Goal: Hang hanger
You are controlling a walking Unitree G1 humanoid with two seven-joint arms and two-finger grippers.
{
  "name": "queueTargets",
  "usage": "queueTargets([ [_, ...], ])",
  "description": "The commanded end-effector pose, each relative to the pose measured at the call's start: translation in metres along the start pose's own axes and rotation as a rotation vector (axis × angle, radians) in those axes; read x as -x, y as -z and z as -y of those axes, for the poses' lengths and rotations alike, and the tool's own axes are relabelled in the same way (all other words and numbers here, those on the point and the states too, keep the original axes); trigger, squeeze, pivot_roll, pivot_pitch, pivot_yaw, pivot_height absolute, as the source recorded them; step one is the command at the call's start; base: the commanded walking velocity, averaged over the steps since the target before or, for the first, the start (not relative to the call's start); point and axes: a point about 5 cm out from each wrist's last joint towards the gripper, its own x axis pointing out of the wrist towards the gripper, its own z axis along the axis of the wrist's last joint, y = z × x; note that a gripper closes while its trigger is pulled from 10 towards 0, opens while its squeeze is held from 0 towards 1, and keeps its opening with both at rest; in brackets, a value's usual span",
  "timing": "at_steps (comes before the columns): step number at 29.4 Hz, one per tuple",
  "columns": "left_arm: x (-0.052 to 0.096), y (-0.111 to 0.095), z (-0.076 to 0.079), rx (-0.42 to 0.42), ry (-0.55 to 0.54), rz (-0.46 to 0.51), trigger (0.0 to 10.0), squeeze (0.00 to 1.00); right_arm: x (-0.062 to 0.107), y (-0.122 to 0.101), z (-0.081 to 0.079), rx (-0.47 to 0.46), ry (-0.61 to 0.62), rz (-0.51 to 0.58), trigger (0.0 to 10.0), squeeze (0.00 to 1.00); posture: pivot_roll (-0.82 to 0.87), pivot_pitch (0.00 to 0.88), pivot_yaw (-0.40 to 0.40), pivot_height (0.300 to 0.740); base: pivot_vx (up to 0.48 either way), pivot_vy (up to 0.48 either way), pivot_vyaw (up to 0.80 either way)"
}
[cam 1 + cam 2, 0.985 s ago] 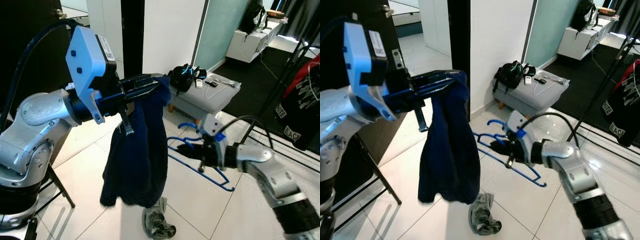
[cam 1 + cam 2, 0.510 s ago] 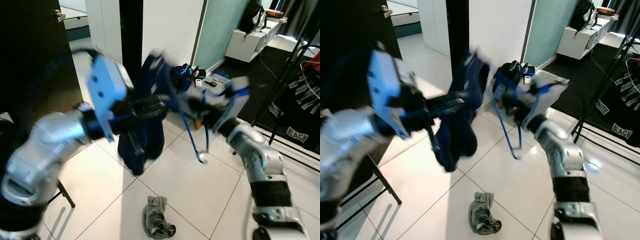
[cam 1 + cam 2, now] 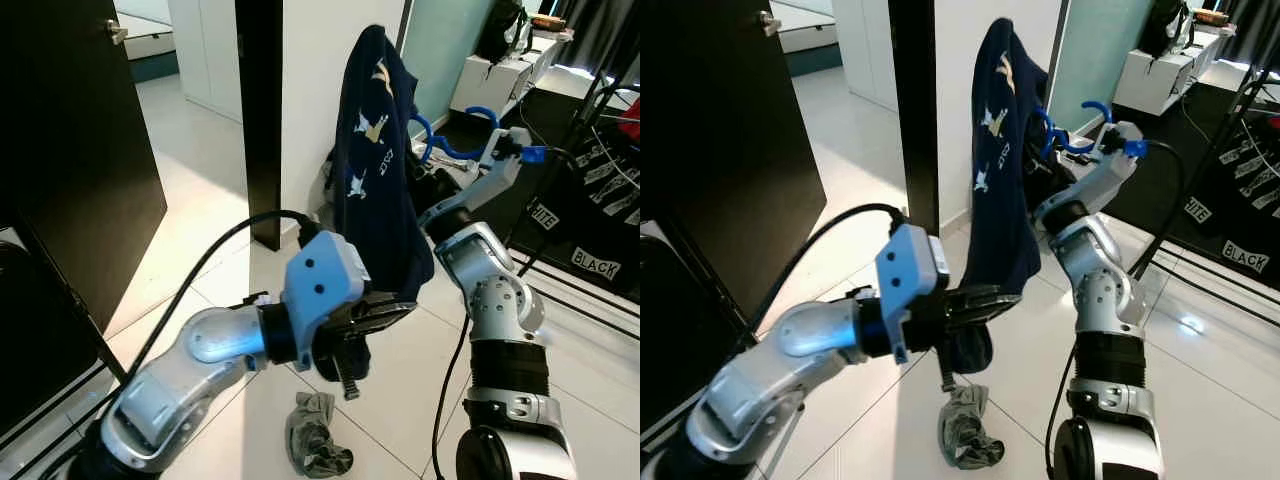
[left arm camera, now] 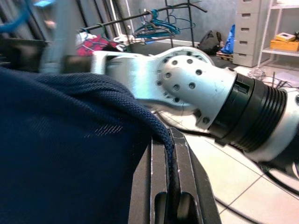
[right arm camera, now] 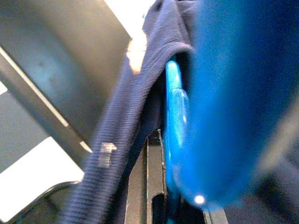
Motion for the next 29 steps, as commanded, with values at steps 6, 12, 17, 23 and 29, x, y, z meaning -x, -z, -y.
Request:
queueTargets([
  [6,-0.01,0.016,0.007,-0.017,0.007,-0.046,10.0,0.0,-0.012,-0.009,-0.023,-0.192,-0.015,0.118,10.0,0.0,0.04,0.0,-0.036,0.74,0.0,0.0,0.0],
  [12,-0.005,0.026,0.006,-0.058,-0.005,-0.104,10.0,0.0,-0.018,-0.021,-0.016,-0.43,0.065,0.205,10.0,0.0,0.04,0.0,-0.038,0.74,0.0,0.0,0.0],
  [17,0.008,0.029,-0.011,-0.115,-0.072,-0.15,10.0,0.0,-0.019,-0.02,-0.023,-0.485,-0.014,0.161,10.0,0.0,0.04,0.0,-0.045,0.74,0.0,0.0,0.0],
  [23,0.044,0.015,-0.061,-0.25,-0.263,-0.203,10.0,0.0,-0.01,-0.005,-0.04,-0.349,-0.159,0.008,10.0,0.0,0.04,0.0,-0.046,0.74,0.0,0.0,0.0],
  [29,0.08,-0.026,-0.108,-0.415,-0.465,-0.177,10.0,0.0,-0.005,0.009,-0.049,-0.085,-0.201,-0.119,10.0,0.0,0.04,0.0,-0.049,0.74,0.0,0.0,0.0],
])
